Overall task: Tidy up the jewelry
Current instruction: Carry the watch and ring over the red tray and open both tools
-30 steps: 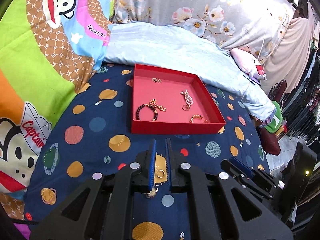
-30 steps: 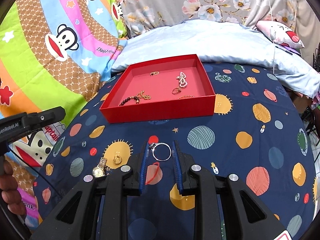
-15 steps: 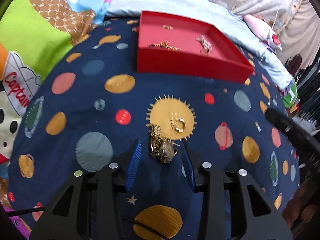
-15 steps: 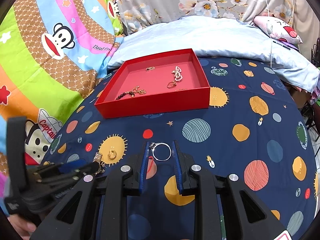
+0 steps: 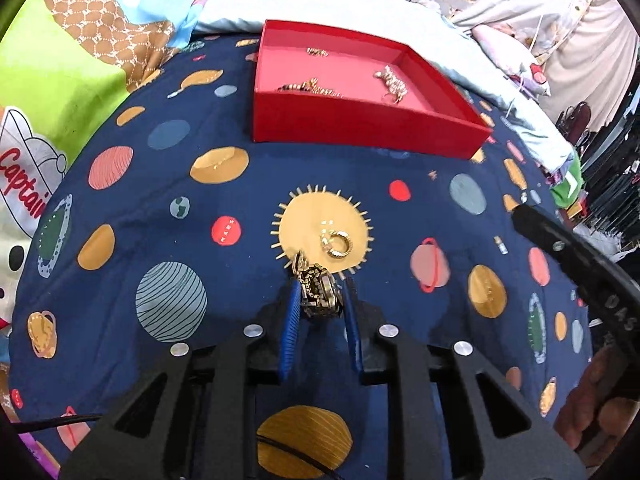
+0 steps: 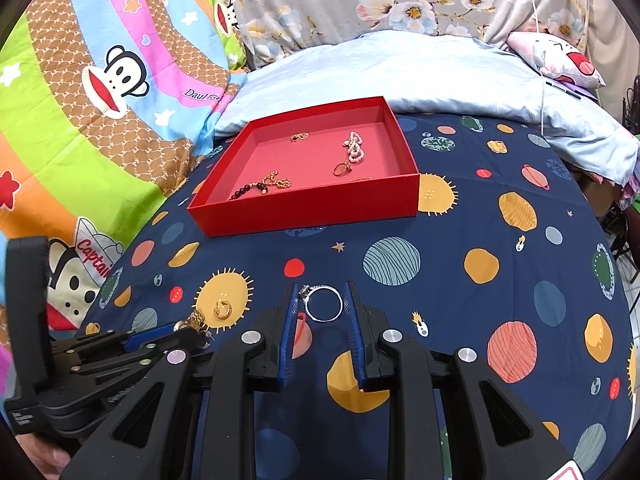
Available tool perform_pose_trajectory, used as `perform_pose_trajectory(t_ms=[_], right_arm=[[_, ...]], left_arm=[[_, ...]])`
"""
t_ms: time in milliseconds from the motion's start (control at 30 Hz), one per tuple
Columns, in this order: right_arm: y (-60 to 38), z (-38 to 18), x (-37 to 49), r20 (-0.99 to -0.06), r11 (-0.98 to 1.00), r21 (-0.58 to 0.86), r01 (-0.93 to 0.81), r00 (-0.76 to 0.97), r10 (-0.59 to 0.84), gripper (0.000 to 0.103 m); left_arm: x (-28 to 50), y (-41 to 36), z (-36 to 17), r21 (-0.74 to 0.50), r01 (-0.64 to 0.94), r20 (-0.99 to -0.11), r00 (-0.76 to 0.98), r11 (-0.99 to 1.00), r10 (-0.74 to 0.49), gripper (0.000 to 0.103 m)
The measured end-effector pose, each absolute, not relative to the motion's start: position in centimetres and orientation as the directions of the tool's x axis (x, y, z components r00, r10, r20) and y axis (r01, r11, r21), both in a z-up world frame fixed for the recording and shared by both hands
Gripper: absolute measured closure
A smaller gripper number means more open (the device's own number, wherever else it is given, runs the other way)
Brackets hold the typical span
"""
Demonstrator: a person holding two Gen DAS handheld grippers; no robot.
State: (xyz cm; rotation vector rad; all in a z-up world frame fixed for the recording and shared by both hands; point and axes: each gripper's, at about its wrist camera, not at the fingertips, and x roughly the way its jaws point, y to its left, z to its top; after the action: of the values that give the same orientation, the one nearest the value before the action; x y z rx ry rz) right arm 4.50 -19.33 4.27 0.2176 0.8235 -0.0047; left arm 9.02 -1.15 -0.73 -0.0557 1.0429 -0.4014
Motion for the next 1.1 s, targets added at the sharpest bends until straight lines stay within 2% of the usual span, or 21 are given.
perform_pose_trajectory(t_ms=[100, 167, 767, 1100], right_arm=[[-19.3, 4.7, 4.5, -0.721, 0.978, 0.191, 0.085, 0.688, 0.081, 0.081], [-19.3, 5.0, 4.5, -0.717, 0.978, 0.191, 0.082, 0.692, 0.082, 0.081], [-19.9, 6.8, 5.3, -0.688, 0.979, 0.195, 0.064, 0.720, 0.090, 0.081], [-22.5, 8.4, 13.6, -0.668, 0.972, 0.229, 0.058, 0.736, 0.113, 0.081]], left_arm=[[8.8, -1.0, 0.6, -0.245, 0.304, -0.810, 0.457, 0.920, -0.367, 0.083], [8.7, -0.9, 1.7, -0.253, 0.312, -0.795, 0.472, 0.916, -0.380, 0.093], [11.1, -0.9, 8.5, -0.279, 0.347, -0.691, 0.575, 0.896, -0.438, 0.094], [17.9, -3.1, 12.1, -0.234, 0.360, -0.630, 0.651, 0.903, -0.423, 0.094]])
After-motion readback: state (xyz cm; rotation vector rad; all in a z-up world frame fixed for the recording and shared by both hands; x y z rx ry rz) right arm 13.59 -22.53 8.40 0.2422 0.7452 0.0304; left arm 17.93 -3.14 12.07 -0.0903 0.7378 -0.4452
